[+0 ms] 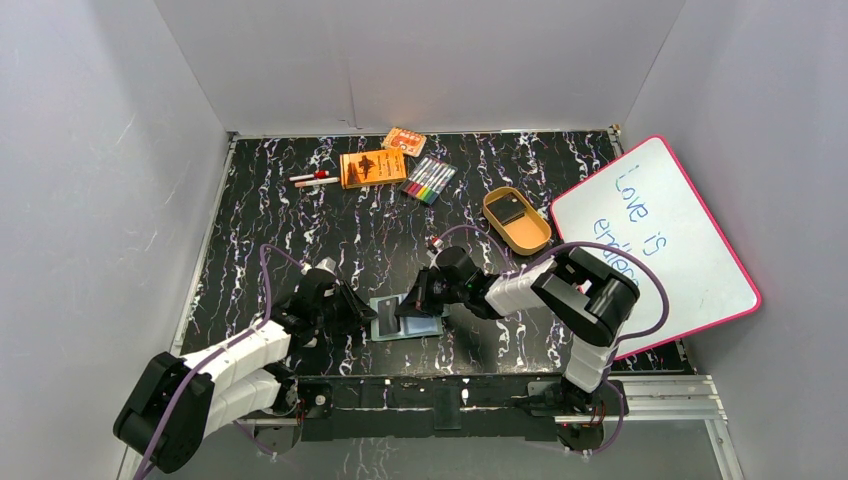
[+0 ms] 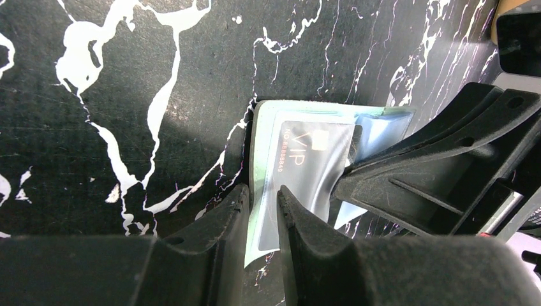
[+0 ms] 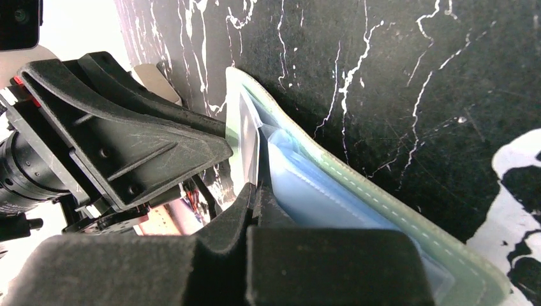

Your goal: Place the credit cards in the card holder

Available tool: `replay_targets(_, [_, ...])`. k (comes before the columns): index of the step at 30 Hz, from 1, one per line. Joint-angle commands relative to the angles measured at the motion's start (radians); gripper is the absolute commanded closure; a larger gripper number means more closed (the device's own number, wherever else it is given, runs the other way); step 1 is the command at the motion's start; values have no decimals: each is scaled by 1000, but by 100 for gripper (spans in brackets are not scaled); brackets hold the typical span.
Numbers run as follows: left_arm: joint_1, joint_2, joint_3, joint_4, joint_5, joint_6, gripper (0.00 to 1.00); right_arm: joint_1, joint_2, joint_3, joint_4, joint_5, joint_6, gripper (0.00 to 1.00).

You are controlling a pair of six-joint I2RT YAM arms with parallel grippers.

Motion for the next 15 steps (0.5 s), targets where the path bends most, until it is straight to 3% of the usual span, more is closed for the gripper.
replay_targets(1, [-3, 14, -17, -44, 7, 6, 78, 16, -16, 18, -8, 3, -26, 91])
replay_targets(6, [-3, 9, -20, -45, 3, 5, 78, 15, -51, 21, -63, 33, -43, 61])
replay_targets(15, [-3, 6, -20, -44, 2, 4, 78, 17, -56, 34, -77, 31, -58, 51])
